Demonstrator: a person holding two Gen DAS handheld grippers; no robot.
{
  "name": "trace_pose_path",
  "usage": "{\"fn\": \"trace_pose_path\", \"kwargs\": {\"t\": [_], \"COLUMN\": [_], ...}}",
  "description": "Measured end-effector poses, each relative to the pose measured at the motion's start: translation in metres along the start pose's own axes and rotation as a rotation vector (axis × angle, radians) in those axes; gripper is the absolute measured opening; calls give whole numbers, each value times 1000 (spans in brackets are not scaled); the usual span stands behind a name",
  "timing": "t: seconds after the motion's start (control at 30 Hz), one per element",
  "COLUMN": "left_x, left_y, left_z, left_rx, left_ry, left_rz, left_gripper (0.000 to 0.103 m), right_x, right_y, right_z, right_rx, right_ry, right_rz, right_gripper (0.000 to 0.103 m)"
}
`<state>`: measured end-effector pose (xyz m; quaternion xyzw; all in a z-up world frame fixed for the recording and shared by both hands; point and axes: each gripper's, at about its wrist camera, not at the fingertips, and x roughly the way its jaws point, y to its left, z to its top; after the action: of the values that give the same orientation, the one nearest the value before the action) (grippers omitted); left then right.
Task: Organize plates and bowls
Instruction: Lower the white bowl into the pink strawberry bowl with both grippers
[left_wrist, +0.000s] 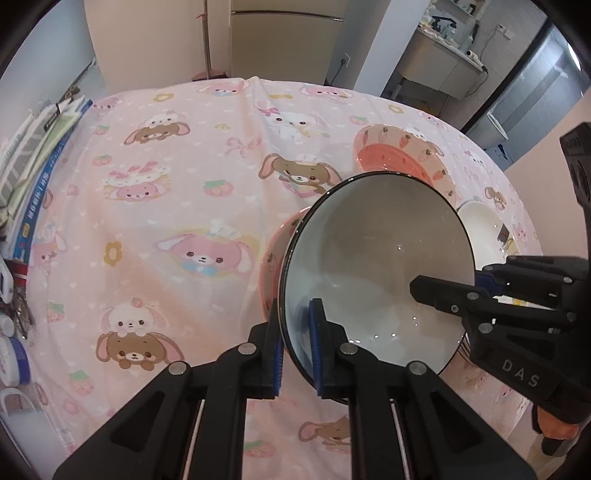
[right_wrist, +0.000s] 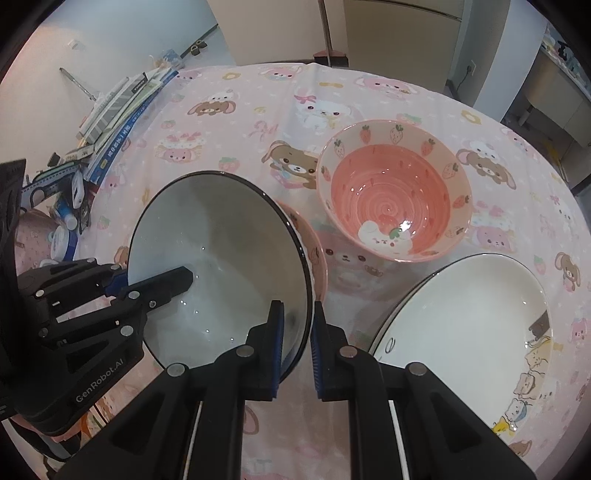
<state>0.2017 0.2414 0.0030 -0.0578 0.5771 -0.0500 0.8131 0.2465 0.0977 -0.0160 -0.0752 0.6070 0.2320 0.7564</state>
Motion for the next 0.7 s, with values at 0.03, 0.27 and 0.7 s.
{"fn": "trace_pose_path", "kwargs": {"t": [0.03, 0.27, 0.7], "left_x": [-2, -5, 1], "left_y": [-2, -13, -5], "left_z": [0, 1, 8], "left_rx": [12, 45, 22], "left_ry": [-2, 18, 13], "left_rz": [9, 17, 51], "left_gripper": [11, 11, 11], "right_x": [-1, -7, 9], "right_y": [3, 4, -20], "right_z": [-2, -4, 3], "right_rx": [-16, -19, 67], "right_ry": [4, 48, 69], "right_rz": [-16, -58, 95], "right_gripper": [14, 15, 16]}}
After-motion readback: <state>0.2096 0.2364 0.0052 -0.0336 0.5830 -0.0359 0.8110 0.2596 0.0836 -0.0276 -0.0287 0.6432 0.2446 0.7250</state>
